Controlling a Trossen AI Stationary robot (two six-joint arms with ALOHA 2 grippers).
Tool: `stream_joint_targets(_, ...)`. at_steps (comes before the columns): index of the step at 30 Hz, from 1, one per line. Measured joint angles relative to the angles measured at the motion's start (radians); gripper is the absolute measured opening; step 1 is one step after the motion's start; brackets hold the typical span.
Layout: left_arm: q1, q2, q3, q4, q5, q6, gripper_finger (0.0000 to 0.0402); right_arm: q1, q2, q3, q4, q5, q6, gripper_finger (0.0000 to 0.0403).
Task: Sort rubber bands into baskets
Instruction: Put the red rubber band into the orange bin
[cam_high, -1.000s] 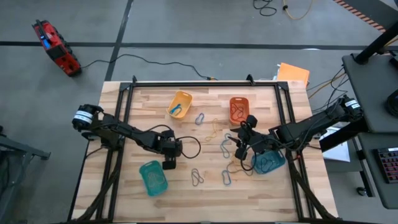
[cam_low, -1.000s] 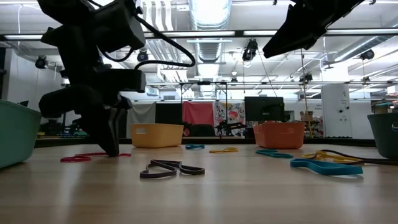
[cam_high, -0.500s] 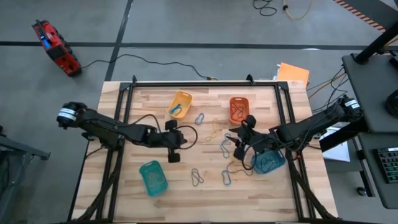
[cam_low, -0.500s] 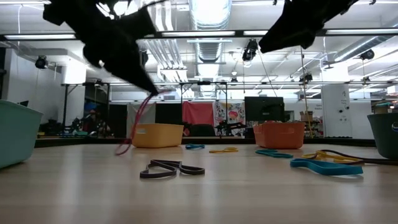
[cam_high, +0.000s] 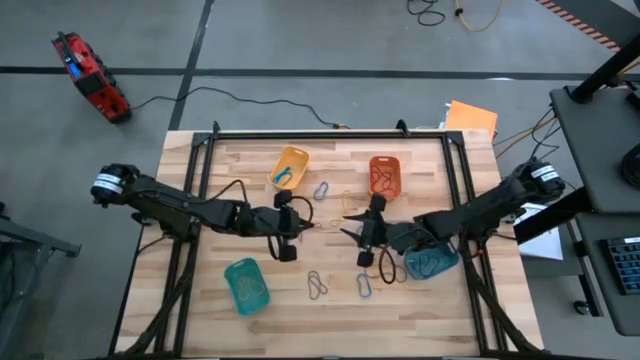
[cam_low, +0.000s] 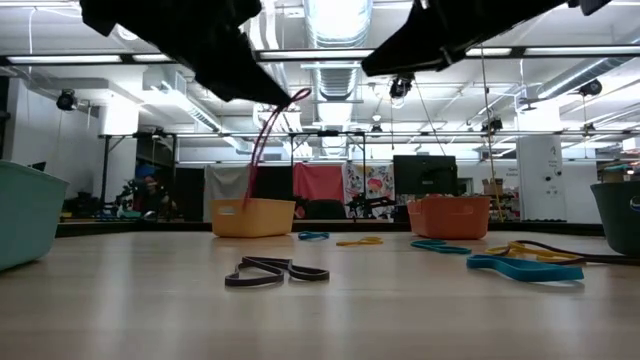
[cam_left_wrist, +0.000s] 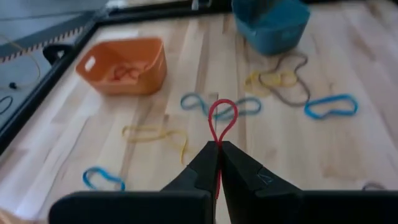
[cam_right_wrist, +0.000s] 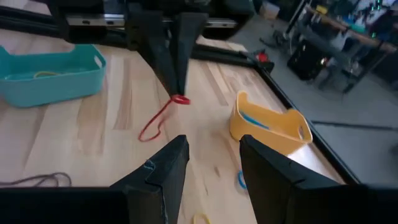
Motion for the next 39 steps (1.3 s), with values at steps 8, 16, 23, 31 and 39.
stream_joint_targets(8,0.0,0.041,0.0,0.171,0.001,0.025,0.0,-0.01,0.08,0.0,0.142,-0.015,-0.027,0.0141)
stream_joint_targets(16,0.0,0.1,0.0,0.248,0.001,0.032,0.0,-0.016,0.086,0.0,0.179,-0.055,-0.034,0.0141)
stream_joint_targets(23,0.0,0.134,0.002,0.348,0.001,0.051,0.0,-0.033,0.087,0.0,0.179,-0.105,-0.018,0.0141)
stream_joint_targets(31,0.0,0.148,0.003,0.351,0.001,0.051,0.0,-0.048,0.087,0.0,0.179,-0.118,-0.008,0.0141)
stream_joint_targets(39,0.0,0.148,0.004,0.378,0.001,0.056,0.0,-0.063,0.087,0.0,0.177,-0.124,0.0,0.0132)
